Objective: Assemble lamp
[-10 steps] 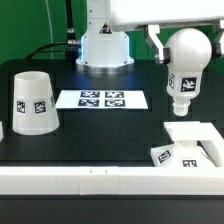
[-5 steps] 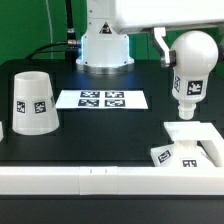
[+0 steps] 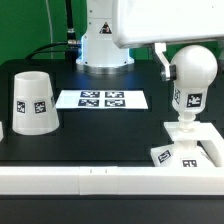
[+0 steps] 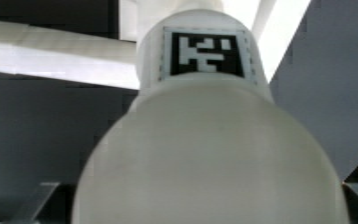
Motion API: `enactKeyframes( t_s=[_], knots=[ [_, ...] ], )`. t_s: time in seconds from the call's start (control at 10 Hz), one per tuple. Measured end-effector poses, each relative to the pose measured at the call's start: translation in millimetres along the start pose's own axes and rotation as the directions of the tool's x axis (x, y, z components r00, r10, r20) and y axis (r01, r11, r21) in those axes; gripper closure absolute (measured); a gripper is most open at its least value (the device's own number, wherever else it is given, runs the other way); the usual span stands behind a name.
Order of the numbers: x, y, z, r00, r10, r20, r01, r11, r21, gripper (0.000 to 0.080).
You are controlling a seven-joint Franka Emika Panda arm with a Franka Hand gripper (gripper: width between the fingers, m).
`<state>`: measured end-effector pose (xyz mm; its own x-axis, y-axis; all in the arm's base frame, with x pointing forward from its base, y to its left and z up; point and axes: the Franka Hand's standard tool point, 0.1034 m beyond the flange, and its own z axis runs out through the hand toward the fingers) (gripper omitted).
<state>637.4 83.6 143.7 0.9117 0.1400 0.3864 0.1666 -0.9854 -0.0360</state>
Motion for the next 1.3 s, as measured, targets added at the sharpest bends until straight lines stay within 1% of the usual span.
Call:
enactKeyframes(
  t_s=[0.7,0.8,0.9,1.1,1.3],
  knots=[
    [-8.7,-0.4,11.4,1.0,-0.002,0.018,0.002,1.0,0.001,0.022],
    [-8.2,-1.4,13.0,1.0,-0.004,0.005,0.004,1.0,-0.001,0.022],
    [-11.9,-3.9,16.2,1.0,-0.008,0.001,0.008,1.0,-0.002,0.022],
    [-12.0,-5.0,15.3,0.999,-0.012,-0.051,0.011,1.0,-0.012,0.022],
    [-12.0,-5.0,15.2,0.998,-0.012,-0.057,0.012,1.0,-0.014,0.022]
  ],
)
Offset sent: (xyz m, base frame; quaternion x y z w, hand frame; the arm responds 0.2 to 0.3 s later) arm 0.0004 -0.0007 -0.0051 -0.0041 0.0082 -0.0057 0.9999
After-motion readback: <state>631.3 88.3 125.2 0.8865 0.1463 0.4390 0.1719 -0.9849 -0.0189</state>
